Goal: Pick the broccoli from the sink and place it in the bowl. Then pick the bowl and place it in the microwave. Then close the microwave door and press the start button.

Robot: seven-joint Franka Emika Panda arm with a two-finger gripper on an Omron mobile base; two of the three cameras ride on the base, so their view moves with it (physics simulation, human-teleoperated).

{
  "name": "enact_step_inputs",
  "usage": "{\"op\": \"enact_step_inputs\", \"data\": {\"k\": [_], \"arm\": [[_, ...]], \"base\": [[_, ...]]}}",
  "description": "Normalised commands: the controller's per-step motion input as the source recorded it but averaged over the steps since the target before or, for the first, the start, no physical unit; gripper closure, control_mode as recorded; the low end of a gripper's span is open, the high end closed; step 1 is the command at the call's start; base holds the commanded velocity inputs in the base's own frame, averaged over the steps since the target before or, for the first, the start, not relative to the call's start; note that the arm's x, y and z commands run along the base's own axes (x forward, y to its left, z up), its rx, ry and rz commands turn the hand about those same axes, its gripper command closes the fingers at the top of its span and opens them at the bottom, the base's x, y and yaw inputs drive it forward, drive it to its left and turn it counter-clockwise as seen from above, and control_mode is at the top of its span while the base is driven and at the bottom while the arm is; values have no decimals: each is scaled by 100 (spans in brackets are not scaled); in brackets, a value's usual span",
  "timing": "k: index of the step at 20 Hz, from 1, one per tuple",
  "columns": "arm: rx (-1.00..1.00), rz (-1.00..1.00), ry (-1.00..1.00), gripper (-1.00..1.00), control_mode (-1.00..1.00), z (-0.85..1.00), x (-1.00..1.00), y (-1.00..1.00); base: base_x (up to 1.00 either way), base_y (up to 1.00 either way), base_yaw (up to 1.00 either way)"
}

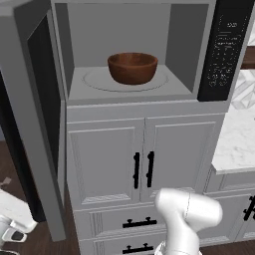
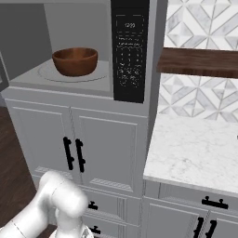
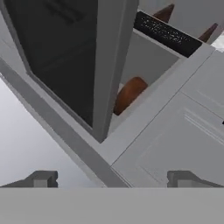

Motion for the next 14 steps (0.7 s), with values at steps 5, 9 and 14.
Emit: {"op": "enact_step_inputs", "data": {"k": [5, 9, 14], "arm": [[26, 0, 0, -100, -100, 58, -28, -94], [24, 0, -1, -100, -100, 58, -44, -98], [24, 0, 0, -100, -100, 59, -41, -99]], "base": [[0, 0, 0], [0, 0, 0], [0, 0, 0]]}}
